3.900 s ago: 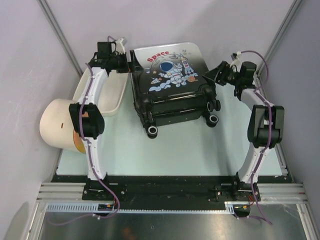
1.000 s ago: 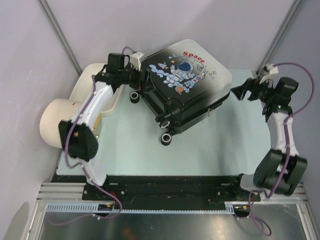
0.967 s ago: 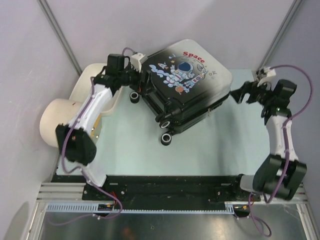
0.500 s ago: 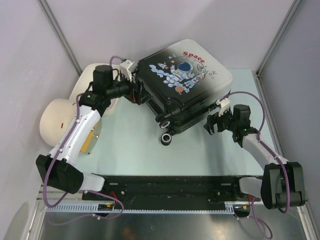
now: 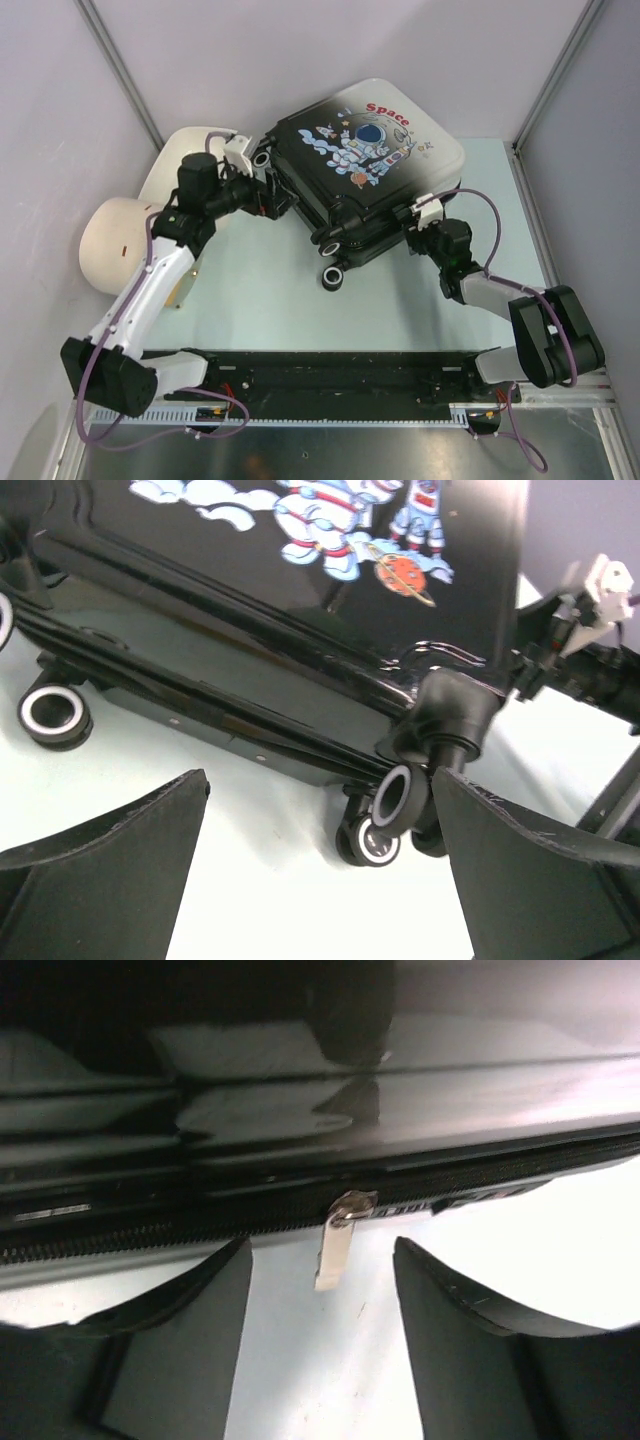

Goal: Open, take out, and arrange the luggage

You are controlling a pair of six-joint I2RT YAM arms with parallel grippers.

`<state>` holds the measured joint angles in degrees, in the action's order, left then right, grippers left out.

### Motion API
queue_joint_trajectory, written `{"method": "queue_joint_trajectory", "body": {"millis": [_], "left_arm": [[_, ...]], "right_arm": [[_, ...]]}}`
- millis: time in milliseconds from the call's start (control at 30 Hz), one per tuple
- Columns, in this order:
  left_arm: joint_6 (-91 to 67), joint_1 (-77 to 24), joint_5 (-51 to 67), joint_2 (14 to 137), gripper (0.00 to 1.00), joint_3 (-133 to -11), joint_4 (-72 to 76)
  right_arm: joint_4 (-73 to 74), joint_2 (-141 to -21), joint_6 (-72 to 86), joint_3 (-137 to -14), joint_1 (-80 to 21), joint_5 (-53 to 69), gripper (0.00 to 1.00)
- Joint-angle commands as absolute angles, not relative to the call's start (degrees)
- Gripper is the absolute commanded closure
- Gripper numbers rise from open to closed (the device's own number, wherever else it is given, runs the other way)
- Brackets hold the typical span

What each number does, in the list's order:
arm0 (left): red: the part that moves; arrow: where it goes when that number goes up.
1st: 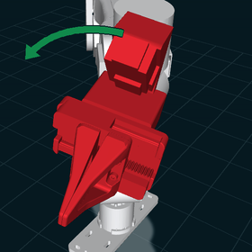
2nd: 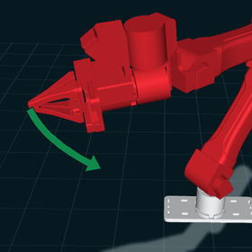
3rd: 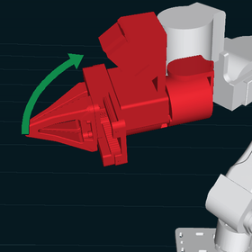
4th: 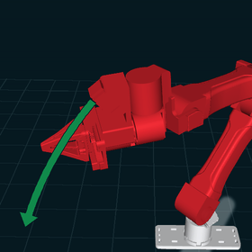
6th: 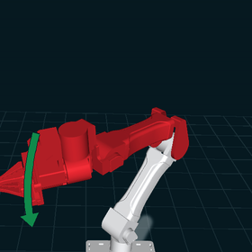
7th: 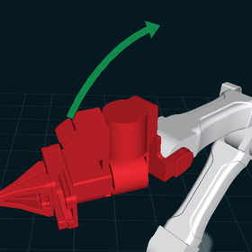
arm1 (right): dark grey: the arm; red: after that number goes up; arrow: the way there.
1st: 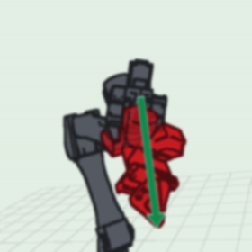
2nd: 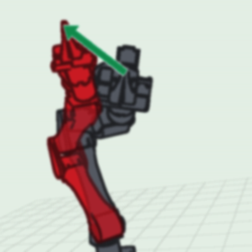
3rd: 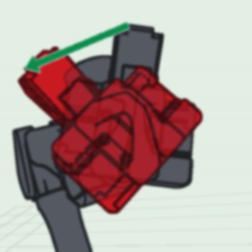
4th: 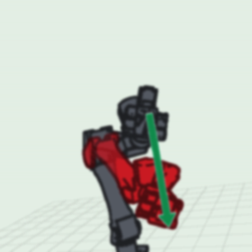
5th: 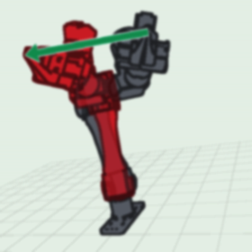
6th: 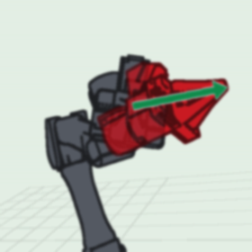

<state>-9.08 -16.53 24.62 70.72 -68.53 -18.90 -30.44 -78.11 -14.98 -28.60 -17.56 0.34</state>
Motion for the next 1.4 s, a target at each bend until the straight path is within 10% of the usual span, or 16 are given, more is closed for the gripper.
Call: {"method": "queue_joint_trajectory", "body": {"millis": [0,200,833,1267,1367], "left_arm": [[-6.95,-17.22,32.50,66.19,0.00,-64.79,-14.77],[4.38,-27.23,28.39,65.56,0.00,-63.18,-16.16],[21.71,-43.59,6.16,87.18,0.12,-74.53,-24.87],[27.68,-40.26,6.33,82.45,1.00,-68.04,-26.80],[29.26,-35.00,6.42,80.86,1.00,-66.18,-27.33]], "right_arm": [[-42.79,-79.54,-18.01,-28.48,-18.02,-2.12,0.52],[-39.38,-78.58,-18.55,-29.09,-14.42,7.44,1.00],[-27.60,-75.32,-12.39,-32.70,-3.34,28.92,1.00],[-20.04,-72.86,-17.31,-32.70,-1.77,24.00,1.00],[-19.34,-71.81,-18.54,-32.70,-0.44,23.55,1.00]]}}
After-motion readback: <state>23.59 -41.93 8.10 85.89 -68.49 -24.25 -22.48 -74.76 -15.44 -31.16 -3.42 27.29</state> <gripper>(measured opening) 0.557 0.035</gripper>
